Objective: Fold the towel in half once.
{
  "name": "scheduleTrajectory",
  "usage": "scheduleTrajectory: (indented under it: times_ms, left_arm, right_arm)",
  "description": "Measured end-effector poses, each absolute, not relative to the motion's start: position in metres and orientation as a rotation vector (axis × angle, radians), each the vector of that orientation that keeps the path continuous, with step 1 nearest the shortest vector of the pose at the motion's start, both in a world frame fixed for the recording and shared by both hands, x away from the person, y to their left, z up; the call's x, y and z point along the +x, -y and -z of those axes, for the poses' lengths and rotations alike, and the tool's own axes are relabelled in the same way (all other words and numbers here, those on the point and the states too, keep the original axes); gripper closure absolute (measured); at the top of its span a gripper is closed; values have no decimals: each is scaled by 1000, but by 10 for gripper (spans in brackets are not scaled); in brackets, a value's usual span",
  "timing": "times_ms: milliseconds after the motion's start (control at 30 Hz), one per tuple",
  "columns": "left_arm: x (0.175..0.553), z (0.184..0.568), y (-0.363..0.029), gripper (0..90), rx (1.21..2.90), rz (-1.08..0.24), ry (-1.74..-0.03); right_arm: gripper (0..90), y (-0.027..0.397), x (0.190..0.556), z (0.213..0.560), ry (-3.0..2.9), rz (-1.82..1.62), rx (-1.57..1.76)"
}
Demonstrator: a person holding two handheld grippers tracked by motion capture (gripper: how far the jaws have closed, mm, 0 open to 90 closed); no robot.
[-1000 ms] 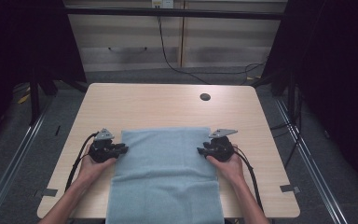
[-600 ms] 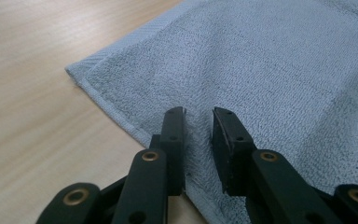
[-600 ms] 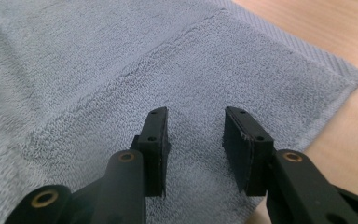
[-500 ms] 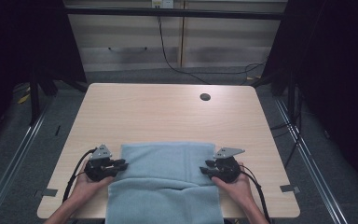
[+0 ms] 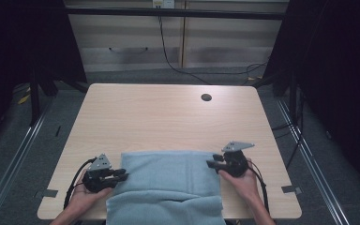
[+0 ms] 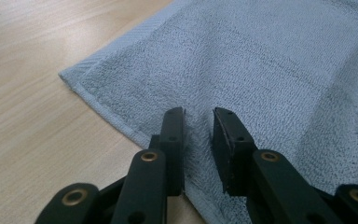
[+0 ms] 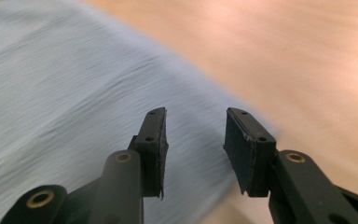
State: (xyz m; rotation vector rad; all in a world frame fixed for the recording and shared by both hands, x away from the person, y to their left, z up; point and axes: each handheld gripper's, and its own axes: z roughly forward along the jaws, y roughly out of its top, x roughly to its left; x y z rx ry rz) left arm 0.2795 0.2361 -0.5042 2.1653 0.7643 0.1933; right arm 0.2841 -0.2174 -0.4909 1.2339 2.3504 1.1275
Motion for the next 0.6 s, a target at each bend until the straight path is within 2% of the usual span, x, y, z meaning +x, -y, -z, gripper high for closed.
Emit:
scheduleTrajectory:
  times_ms: [200,300,467,500,567,600]
  left_arm:
    - [280,505,-237,738,2159,-194,-748]
    - [281,505,-238,721,2159,-182,-746]
    - [285,502,-239,622,2157,-144,-781]
    - [289,500,-243,622,2136,-128,-786]
    - [303,492,-250,610,2099,-150,-809]
    - [303,492,-250,596,2099,-150,-809]
  right_arm:
    - [567,229,324,504,-2289,-1078,1345]
    - [546,228,321,505,-2300,-1072,1338]
    - [533,225,316,503,-2334,-1030,1305]
    - [541,224,314,503,-2335,-1024,1294]
    - [666,219,311,504,-2318,-1016,1263]
    - [666,219,311,504,-2318,-1016,1263]
